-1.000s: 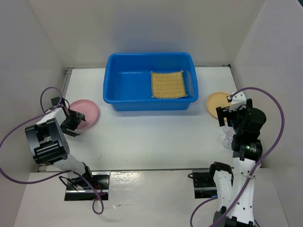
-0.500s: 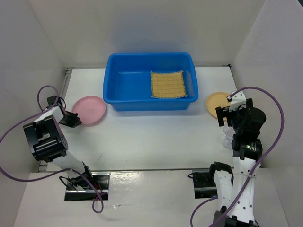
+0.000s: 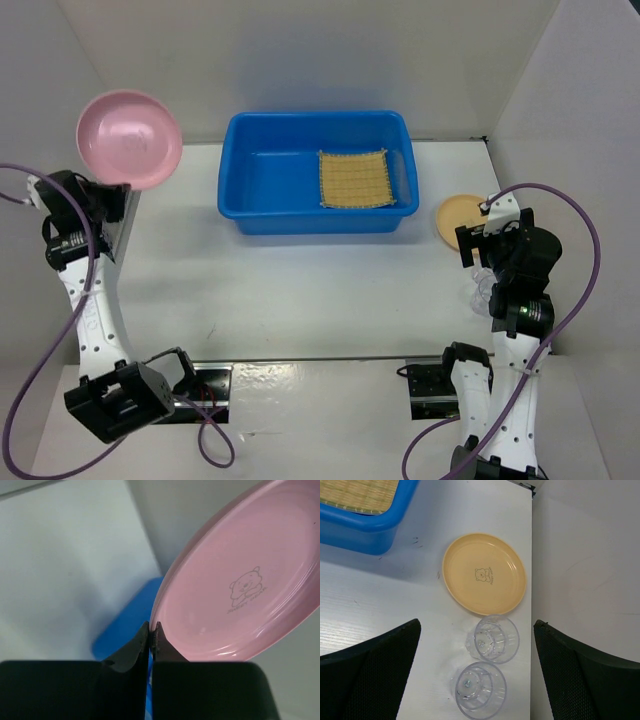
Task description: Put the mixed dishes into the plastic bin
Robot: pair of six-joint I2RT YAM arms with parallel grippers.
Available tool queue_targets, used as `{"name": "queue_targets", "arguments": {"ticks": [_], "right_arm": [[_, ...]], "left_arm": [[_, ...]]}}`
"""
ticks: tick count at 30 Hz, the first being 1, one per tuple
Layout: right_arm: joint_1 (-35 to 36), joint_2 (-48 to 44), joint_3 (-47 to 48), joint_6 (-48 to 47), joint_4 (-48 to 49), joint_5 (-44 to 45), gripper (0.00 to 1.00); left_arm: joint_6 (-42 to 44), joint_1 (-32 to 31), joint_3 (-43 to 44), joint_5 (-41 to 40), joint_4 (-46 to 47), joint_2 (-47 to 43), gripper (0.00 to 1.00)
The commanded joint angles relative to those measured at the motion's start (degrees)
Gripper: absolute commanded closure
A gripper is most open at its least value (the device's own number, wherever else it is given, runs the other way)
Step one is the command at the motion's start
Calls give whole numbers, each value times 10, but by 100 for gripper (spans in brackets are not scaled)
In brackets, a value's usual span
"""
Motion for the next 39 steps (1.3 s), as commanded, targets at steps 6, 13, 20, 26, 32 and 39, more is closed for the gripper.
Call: {"name": "queue_targets", "arguments": {"ticks": [6, 13, 20, 26, 32, 39], "right_arm": [[-4, 1, 3, -2, 7, -7, 2], [-4, 7, 3, -2, 7, -1, 2], [-4, 7, 3, -2, 7, -1, 2], [-4, 7, 3, -2, 7, -1, 2], [-4, 7, 3, -2, 7, -1, 2], [-4, 7, 3, -2, 7, -1, 2]], "left_arm": [[103, -148, 265, 148, 17, 173, 100], [278, -353, 604, 130, -194, 441, 100], [319, -455, 887, 74, -337, 653, 100], [294, -488, 1017, 47, -356, 802, 100], [257, -506, 1137, 46, -375, 926, 100], [230, -511, 1158, 39, -316, 984, 98]]}}
